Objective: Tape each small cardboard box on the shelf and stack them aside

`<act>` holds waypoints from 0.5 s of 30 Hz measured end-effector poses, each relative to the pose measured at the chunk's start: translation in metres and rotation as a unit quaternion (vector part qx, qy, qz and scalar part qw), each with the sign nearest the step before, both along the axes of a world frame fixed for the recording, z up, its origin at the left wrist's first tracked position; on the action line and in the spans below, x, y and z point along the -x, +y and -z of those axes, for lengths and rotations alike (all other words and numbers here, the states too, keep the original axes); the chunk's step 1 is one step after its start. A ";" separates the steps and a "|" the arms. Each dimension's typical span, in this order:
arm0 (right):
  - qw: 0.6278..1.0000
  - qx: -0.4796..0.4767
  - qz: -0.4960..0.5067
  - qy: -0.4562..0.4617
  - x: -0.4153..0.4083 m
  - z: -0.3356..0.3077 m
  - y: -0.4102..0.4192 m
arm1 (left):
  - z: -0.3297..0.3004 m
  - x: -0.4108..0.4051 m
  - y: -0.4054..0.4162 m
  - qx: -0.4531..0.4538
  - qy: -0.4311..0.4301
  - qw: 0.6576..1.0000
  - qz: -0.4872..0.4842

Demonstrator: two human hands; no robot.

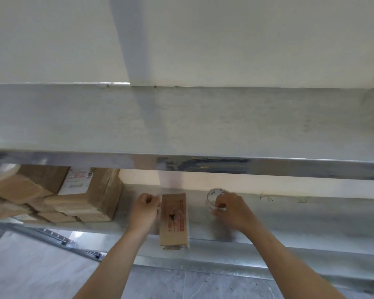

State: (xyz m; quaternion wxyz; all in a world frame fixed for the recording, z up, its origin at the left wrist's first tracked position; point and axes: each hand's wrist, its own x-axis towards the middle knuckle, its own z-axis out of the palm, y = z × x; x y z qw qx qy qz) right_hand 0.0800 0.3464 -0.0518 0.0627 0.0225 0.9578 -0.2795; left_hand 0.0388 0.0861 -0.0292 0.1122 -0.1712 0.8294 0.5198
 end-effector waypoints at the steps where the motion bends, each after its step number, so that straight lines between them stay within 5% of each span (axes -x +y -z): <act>1: 0.999 -0.035 -0.013 -0.004 0.003 0.008 -0.004 | 0.004 -0.002 -0.003 0.004 -0.004 1.000 -0.006; 6: 0.975 -0.205 -0.043 -0.072 0.006 0.027 -0.020 | 0.024 -0.010 -0.012 0.022 -0.017 1.000 -0.007; 9: 0.976 -0.212 -0.027 -0.033 -0.003 0.027 -0.032 | 0.028 -0.012 -0.009 0.016 -0.015 1.000 -0.007; 11: 0.994 -0.097 0.025 0.039 -0.012 0.021 -0.052 | 0.030 -0.012 -0.007 0.009 -0.019 1.000 -0.005; 15: 0.949 0.209 0.172 -0.160 0.001 0.012 -0.096 | 0.047 -0.011 -0.006 0.002 -0.038 0.999 0.021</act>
